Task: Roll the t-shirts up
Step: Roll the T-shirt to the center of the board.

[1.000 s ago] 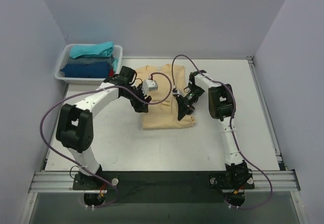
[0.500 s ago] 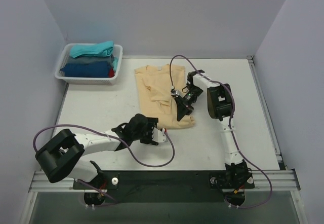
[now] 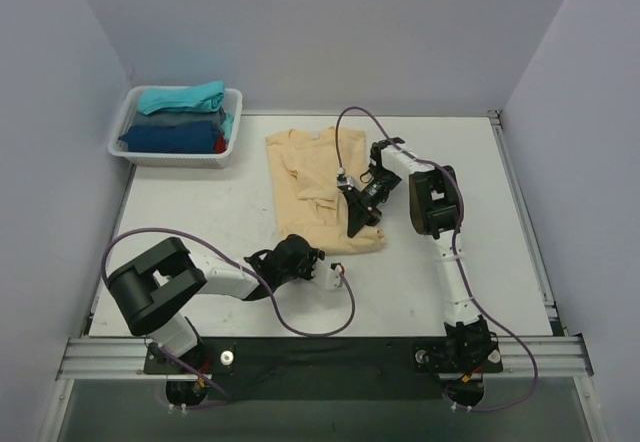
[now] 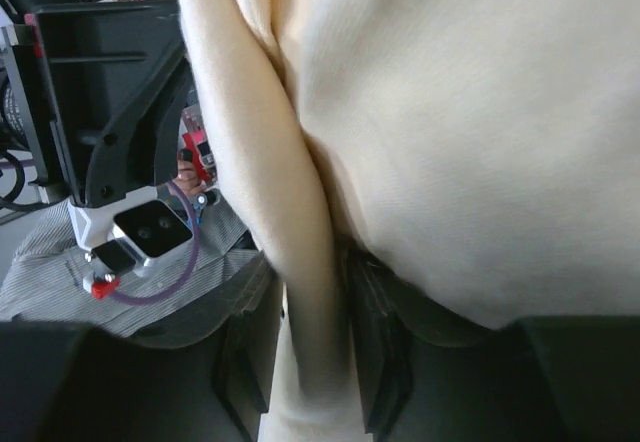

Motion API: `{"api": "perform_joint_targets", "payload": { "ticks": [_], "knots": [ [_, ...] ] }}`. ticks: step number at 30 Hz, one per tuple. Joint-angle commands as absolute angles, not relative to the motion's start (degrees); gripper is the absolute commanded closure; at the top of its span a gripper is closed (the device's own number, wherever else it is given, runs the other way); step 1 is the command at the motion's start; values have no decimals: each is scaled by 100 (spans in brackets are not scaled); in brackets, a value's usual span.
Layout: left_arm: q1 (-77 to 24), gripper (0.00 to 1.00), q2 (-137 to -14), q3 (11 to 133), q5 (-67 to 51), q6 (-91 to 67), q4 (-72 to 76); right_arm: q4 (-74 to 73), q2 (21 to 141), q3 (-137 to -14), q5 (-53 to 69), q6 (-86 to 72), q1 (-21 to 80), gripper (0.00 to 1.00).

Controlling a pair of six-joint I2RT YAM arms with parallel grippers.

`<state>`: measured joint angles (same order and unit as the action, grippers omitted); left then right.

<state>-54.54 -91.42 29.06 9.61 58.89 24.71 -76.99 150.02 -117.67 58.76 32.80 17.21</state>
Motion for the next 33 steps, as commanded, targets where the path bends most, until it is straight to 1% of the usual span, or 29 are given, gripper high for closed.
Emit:
{"api": "perform_joint_targets", "payload": {
  "ticks": [1,2,3,4,5,6,7,8,9,10,11,12,13,14,15,16,17,18,19,20,22,26,33],
  "knots": [
    [-5344,80,-9361,3497,750,5346,1039,-8314,14802,-11866,6089,4067,1591,55],
    [-5318,83,-9317,3681,608,5265,733,-8288,14618,-11683,6213,4226,1521,51],
    [-5248,85,-9221,3787,389,5195,495,-8010,14164,-11541,6327,4219,1320,47],
    [-5204,86,-9168,3919,213,4977,292,-7815,13907,-11418,6476,4167,1197,34],
    [-5134,89,-9123,4172,-363,4870,-276,-7309,13635,-11060,6530,4062,1082,32],
    [-4994,89,-9036,4279,-613,4782,-516,-7025,13058,-10891,6556,3904,820,30],
    [-4957,90,-8983,4306,-763,4703,-606,-6761,12756,-10724,6478,3833,722,30],
    [-4879,92,-8930,4428,-1243,4650,-859,-6150,12457,-10322,6338,3710,608,29],
    [-4782,92,-8921,4499,-1500,4658,-1044,-5848,11836,-10092,6206,3631,450,26],
    [-4642,93,-8921,4535,-1694,4597,-1133,-5479,11473,-9724,6066,3586,370,25],
    [-4597,94,-8964,4596,-1931,4579,-1343,-4518,11087,-9347,5725,3499,326,23],
    [-4484,94,-9008,4762,-2081,4614,-1458,-3996,10274,-8447,5426,3402,290,17],
    [-4413,95,-9061,4877,-2196,4640,-1598,-3477,9831,-7976,5171,3462,325,14],
    [-4351,96,-9183,4974,-2484,4684,-1887,-2454,8965,-7476,4742,3567,369,13],
    [-4255,96,-9263,5236,-2609,4685,-2020,-1939,8556,-6392,4581,3716,447,8],
    [-4080,97,-9342,5377,-2750,4693,-2343,-1455,8178,-5920,4414,3979,631,0],
    [-3974,97,-9552,5536,-2934,4746,-2555,-711,7565,-5419,4142,4155,798,0],
    [-3903,99,-9667,5894,-3144,4763,-2749,-486,7306,-4744,4061,4357,965,0],
    [-3728,100,-9772,6045,-3320,4755,-3116,-283,7086,-4398,3991,4794,1280,0],
    [-3666,100,-10000,6247,-3488,4798,-3355,-38,6710,-4125,3912,4955,1492,0],
    [-3595,100,-10212,6721,-3805,4913,-3934,368,6444,-3458,3779,5184,1818,0],
    [-3472,100,-10590,7189,-4244,5097,-4525,897,6109,-2927,3744,5598,2486,0],
    [-3367,100,-10872,7585,-4631,5115,-4921,1458,6547,-2725,3753,5765,2821,0]
  ]
}}
